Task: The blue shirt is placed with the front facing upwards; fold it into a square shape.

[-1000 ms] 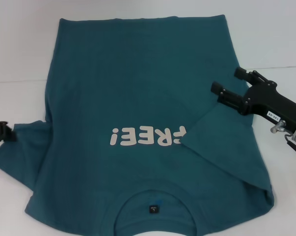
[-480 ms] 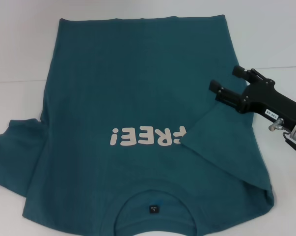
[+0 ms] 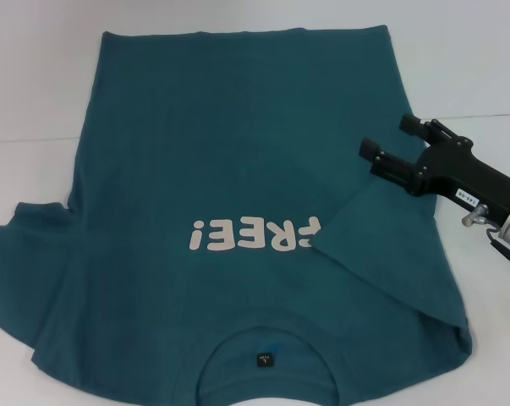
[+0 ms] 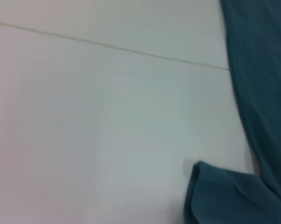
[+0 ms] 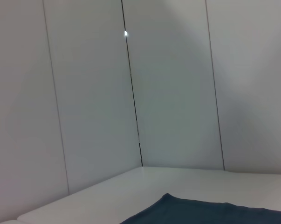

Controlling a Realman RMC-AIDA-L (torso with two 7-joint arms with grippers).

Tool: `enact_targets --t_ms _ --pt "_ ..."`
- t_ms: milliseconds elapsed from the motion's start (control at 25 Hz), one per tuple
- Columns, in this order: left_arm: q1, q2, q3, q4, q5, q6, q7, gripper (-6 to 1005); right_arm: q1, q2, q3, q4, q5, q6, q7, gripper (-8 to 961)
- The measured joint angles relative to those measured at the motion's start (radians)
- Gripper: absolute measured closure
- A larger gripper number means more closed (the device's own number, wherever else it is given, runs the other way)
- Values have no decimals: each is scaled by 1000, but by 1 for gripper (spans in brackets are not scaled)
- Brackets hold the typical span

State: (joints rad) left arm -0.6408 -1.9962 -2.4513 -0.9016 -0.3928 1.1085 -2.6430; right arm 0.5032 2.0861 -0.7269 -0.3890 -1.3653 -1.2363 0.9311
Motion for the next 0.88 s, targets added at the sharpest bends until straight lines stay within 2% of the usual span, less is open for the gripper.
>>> enact_targets --t_ms 640,880 --pt "-37 19 0 44 11 -81 -8 953 2 0 0 1 0 0 0 35" --pt "-53 17 3 42 9 -48 -13 953 1 0 1 1 0 2 1 35"
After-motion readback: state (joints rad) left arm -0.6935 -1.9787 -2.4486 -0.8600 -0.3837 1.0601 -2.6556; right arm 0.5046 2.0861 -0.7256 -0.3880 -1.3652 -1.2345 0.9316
